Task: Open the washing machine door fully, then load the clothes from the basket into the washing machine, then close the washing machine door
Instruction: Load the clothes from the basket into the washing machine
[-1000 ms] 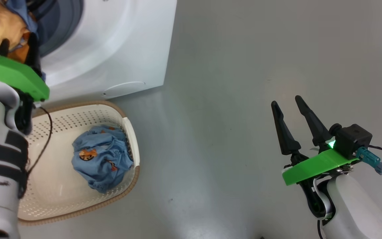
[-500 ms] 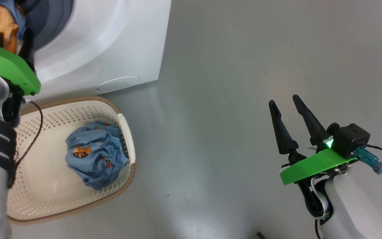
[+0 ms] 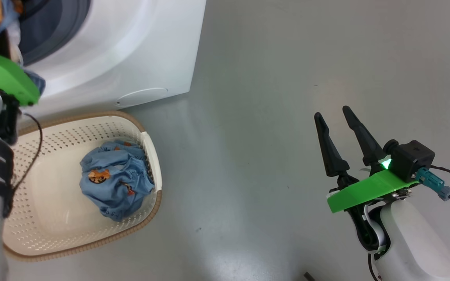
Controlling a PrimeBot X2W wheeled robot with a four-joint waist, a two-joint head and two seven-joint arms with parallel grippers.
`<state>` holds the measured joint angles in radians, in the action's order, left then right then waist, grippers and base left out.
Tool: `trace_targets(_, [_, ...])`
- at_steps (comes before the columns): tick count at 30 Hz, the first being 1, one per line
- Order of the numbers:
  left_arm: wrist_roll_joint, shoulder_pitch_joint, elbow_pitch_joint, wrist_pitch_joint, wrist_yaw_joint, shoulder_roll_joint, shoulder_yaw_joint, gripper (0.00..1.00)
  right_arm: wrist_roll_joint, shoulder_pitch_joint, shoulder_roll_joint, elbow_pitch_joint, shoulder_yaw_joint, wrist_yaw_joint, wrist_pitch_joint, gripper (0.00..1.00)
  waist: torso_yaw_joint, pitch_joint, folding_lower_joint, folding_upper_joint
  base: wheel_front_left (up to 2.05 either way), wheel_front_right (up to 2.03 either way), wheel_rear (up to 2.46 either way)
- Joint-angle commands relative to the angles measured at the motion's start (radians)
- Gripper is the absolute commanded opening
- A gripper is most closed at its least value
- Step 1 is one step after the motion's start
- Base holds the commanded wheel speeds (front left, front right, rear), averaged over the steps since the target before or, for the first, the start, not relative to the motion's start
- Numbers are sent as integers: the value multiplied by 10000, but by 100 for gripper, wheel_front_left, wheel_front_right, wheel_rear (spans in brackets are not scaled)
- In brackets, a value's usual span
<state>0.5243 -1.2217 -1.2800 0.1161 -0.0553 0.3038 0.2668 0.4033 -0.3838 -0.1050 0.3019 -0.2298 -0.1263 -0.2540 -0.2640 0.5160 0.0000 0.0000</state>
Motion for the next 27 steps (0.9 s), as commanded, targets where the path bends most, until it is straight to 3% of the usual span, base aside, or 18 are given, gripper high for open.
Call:
trace_targets(1, [25, -376, 199, 196, -100, 499, -83, 0, -201, 48, -8, -197, -171, -44, -78, 100, 19, 3, 0, 0, 0, 0, 0])
trace_targets(7, [166, -1001, 375, 538, -425, 816, -124, 0, -181, 88, 80, -335, -202, -44, -78, 100, -76, 259, 0, 0, 0, 0, 0])
trace_targets(14, [96, -2571, 696, 401, -628, 1959, -18, 0, -84, 45, 369, -645, -196, -44, -78, 100, -684, 1610, 0, 0, 0, 0, 0])
trace_targets(27, [86, -4312, 1425, 1255, -720, 2687, 25, 0, 274, -23, 543, -1015, -319, -44, -78, 100, -1307, 2606, 0, 0, 0, 0, 0])
